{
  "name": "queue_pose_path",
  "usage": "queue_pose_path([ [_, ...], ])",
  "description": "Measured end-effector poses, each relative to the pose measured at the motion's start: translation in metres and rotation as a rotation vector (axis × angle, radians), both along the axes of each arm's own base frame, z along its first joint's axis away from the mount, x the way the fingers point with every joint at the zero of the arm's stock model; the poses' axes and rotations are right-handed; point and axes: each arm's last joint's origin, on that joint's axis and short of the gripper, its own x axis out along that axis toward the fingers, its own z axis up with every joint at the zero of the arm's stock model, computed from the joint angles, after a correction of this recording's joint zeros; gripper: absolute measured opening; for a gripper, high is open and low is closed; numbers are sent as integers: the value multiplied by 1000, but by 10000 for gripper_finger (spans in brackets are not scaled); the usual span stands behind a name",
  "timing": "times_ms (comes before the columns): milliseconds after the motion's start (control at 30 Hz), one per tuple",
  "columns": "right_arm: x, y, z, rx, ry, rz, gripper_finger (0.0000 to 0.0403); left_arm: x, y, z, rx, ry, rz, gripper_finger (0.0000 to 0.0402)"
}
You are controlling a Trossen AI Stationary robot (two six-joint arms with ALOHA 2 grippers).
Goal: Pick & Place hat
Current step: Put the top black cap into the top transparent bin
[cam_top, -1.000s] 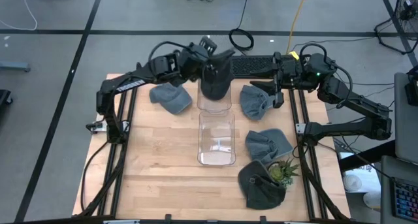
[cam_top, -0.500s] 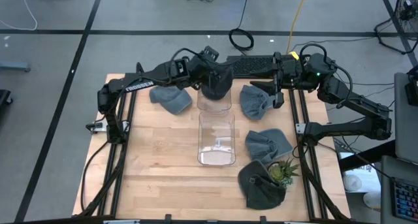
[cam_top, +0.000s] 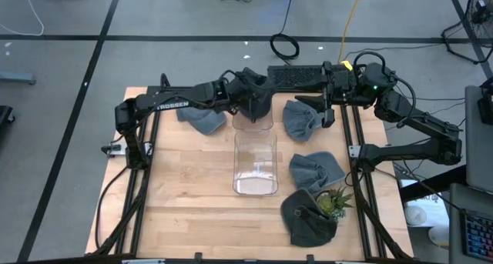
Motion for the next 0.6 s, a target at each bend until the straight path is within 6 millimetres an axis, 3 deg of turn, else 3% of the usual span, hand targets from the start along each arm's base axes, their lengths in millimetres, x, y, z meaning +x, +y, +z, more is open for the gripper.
queue_pose_path([
  [600,0,0,0,7,0,1,128,-5,15,-35,-95,-17,-55,3],
])
